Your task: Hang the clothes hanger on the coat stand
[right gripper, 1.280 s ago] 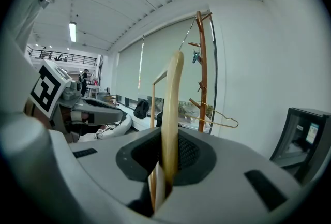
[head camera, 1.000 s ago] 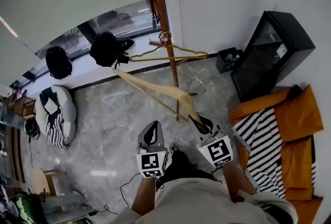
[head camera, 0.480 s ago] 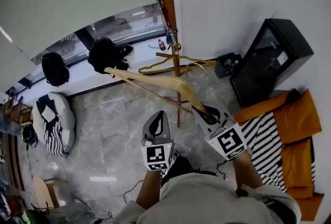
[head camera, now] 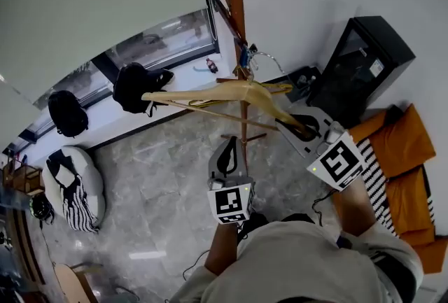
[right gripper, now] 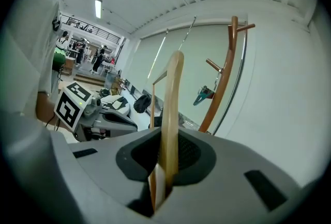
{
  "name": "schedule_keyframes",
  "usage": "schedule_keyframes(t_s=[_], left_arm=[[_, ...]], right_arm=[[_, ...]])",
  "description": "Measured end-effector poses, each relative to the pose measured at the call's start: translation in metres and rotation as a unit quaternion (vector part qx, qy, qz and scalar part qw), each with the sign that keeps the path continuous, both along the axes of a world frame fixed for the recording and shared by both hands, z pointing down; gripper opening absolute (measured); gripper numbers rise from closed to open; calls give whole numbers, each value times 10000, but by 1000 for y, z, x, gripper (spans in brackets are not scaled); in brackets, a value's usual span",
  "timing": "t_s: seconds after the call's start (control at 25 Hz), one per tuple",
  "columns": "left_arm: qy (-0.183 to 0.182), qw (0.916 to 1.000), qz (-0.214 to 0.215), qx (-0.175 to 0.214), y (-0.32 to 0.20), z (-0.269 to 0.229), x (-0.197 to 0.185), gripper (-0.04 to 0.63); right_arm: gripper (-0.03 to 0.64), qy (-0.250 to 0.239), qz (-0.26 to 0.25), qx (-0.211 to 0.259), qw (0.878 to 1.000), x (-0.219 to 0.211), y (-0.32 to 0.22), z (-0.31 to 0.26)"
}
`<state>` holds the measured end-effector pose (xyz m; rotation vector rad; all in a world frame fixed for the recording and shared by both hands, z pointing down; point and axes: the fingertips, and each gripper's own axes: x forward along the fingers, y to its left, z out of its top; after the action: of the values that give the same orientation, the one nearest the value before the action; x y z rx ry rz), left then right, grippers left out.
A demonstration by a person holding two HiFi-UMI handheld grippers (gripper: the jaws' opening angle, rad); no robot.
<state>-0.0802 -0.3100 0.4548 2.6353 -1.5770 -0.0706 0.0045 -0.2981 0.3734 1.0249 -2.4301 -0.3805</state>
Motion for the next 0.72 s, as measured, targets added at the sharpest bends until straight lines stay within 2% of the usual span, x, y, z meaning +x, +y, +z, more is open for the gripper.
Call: schedule_keyframes(t_s=[0.08, 0.28, 0.48, 0.72], left_arm=[[34, 9999, 64, 78, -6, -7, -3, 11], [51, 9997, 70, 220, -23, -31, -8, 11], [-43, 9987, -50, 514, -40, -67, -10, 11], [-63, 9951, -307, 943, -61, -116, -9, 11]], right_arm=[[34, 20, -65, 50, 10000, -5, -3, -10], [34, -436, -395, 33, 9983, -12, -7, -46], [34, -295, -484, 165, 9983, -6, -21, -75], [34, -481, -700, 382, 9957, 3, -37, -105]])
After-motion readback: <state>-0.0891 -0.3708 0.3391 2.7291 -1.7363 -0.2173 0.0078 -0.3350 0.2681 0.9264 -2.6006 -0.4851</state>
